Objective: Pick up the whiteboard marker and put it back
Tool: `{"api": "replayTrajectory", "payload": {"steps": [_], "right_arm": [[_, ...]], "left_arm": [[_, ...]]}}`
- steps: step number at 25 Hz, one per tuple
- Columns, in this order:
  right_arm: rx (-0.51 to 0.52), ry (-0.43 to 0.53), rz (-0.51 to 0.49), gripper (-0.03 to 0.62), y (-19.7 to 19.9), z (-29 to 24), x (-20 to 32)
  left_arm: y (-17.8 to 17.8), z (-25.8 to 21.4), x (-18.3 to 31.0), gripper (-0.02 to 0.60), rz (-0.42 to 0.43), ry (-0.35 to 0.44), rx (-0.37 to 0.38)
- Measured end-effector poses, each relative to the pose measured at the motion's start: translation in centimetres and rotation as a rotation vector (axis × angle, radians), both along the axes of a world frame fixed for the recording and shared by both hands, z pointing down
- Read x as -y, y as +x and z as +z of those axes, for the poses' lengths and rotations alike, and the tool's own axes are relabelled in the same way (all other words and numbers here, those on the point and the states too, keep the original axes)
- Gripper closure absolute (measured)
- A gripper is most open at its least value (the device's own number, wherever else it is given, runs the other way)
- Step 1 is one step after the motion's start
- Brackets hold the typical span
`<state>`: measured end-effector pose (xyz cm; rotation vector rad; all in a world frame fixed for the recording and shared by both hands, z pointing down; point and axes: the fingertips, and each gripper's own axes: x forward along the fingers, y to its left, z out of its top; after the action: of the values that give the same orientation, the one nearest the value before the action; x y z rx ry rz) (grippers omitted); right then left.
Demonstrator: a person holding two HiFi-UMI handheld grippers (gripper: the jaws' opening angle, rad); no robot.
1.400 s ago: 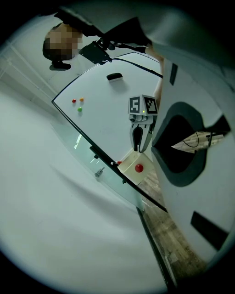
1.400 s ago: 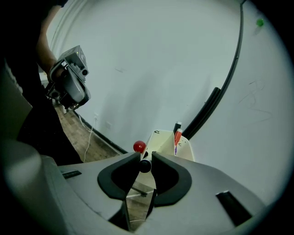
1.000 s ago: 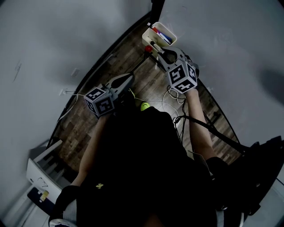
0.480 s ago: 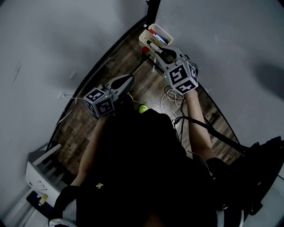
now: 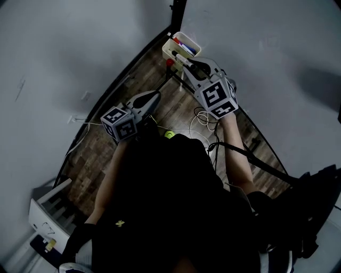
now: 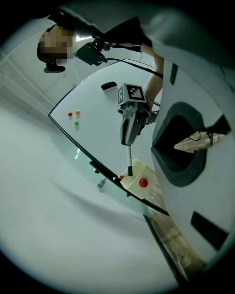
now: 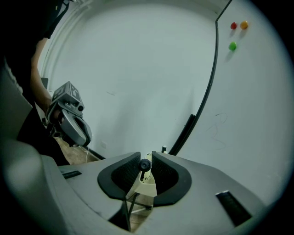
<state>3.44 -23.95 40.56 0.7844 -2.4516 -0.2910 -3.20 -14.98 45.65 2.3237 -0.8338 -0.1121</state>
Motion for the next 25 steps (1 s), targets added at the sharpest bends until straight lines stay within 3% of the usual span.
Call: {"api": "replayTrajectory", "payload": {"steps": [25], "right_arm": [[-0.010, 0.060, -0.006, 0.511, 0.7, -3.1, -3.0]], "left_arm": [[1.1, -0.7, 0.5, 0.563, -0.049, 0.047, -0.045]]}}
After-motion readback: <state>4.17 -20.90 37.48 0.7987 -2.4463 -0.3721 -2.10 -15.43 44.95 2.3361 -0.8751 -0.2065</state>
